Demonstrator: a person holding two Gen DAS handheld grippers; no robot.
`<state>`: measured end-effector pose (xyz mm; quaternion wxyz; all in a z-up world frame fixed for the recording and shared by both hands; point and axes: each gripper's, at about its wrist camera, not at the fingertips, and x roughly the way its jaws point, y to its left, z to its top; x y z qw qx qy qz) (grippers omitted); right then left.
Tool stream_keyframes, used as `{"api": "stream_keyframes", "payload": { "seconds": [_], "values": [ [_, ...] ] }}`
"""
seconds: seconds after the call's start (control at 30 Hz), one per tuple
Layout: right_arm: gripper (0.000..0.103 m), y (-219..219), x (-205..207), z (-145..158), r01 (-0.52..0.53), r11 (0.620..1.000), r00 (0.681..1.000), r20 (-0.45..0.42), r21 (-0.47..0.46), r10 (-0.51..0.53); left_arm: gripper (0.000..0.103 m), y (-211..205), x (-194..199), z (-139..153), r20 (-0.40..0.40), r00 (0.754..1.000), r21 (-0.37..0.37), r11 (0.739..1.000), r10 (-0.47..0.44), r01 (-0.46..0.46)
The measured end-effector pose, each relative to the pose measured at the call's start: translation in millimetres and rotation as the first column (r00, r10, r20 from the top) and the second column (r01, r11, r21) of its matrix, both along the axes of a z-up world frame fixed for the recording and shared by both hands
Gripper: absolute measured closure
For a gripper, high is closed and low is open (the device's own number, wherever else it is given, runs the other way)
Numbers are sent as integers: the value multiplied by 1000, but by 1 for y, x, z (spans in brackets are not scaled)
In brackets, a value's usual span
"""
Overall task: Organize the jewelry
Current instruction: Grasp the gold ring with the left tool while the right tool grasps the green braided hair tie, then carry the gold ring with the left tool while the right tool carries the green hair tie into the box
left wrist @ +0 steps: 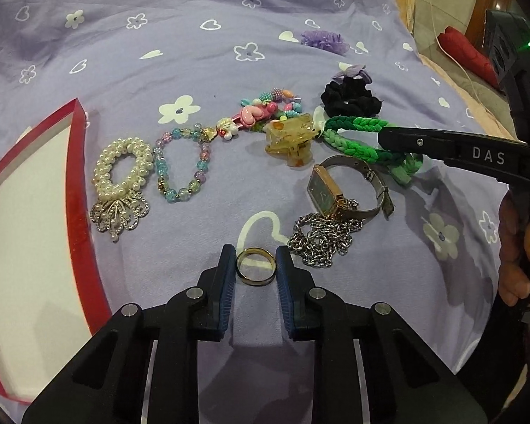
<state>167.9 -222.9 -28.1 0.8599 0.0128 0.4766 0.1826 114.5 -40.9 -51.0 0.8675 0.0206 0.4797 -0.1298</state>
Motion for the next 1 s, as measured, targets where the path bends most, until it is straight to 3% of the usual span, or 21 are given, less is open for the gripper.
{"api": "stream_keyframes", "payload": {
  "seconds": [0.43,0.63,1.0],
  "values": [
    [94,11,-28,37,-23,994,997,72,112,15,82,34,-30,36,77,994,-67,995,82,-77],
    [94,53,-45,52,-118,982,990,96,150,105,82,68,-48,46,100,983,-88,986,153,-145],
    [94,133,-63,47,-269,944,963,75,192,259,82,154,-69,46,103,941,-83,945,322,-315]
  ]
}}
